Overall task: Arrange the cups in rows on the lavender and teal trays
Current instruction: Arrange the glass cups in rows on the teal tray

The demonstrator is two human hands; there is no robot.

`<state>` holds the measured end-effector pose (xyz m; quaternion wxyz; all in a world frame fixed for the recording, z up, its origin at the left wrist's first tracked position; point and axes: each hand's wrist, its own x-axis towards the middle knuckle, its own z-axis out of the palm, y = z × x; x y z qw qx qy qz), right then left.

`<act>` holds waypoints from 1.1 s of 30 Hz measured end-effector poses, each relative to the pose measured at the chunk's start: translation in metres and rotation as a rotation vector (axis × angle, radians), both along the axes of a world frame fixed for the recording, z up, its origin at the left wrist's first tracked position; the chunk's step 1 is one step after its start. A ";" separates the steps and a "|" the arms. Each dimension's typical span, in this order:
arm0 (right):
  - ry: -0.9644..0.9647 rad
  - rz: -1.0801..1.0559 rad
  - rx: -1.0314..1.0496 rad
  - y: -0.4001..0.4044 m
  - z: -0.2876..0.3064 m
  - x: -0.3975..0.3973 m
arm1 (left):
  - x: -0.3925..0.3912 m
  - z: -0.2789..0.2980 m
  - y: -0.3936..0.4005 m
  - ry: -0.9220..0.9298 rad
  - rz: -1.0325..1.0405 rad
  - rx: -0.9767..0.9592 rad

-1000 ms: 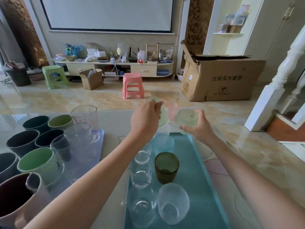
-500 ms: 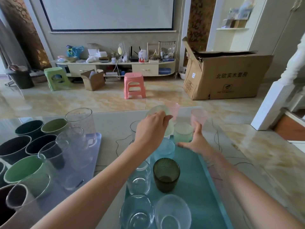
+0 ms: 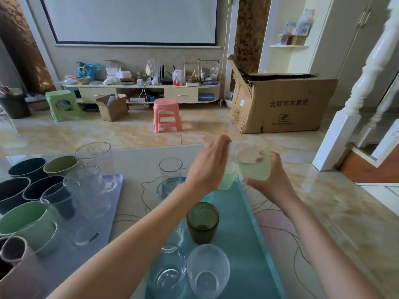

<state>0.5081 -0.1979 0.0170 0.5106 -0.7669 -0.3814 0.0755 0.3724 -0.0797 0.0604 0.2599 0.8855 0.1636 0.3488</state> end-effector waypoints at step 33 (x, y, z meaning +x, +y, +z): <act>0.243 0.295 -0.182 0.011 -0.074 -0.013 | 0.040 -0.044 0.044 0.728 0.091 0.157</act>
